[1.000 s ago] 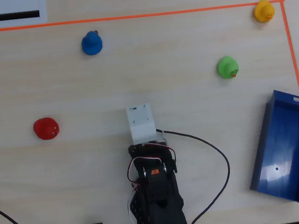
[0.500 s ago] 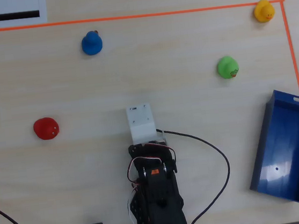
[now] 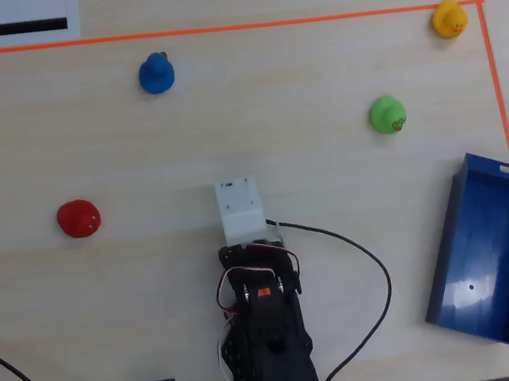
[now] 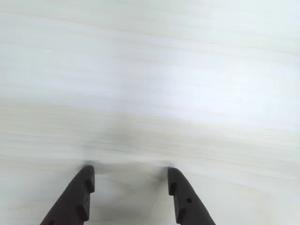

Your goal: Grasp green duck and put it into box.

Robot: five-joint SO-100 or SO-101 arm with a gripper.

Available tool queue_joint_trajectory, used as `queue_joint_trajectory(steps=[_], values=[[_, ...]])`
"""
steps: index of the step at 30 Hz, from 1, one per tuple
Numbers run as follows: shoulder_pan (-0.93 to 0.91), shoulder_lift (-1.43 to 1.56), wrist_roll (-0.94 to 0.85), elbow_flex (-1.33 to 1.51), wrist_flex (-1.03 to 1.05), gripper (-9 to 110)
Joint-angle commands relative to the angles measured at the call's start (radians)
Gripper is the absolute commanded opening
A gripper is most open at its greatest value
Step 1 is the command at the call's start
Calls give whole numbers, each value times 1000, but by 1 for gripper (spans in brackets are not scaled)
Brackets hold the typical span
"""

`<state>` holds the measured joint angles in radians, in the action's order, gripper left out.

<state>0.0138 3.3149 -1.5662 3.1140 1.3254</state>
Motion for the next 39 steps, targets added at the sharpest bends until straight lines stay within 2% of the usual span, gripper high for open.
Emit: queue_joint_trajectory(steps=[1, 39], values=[[-5, -3, -5, -3, 20, 20], [3, -3, -5, -3, 20, 20]])
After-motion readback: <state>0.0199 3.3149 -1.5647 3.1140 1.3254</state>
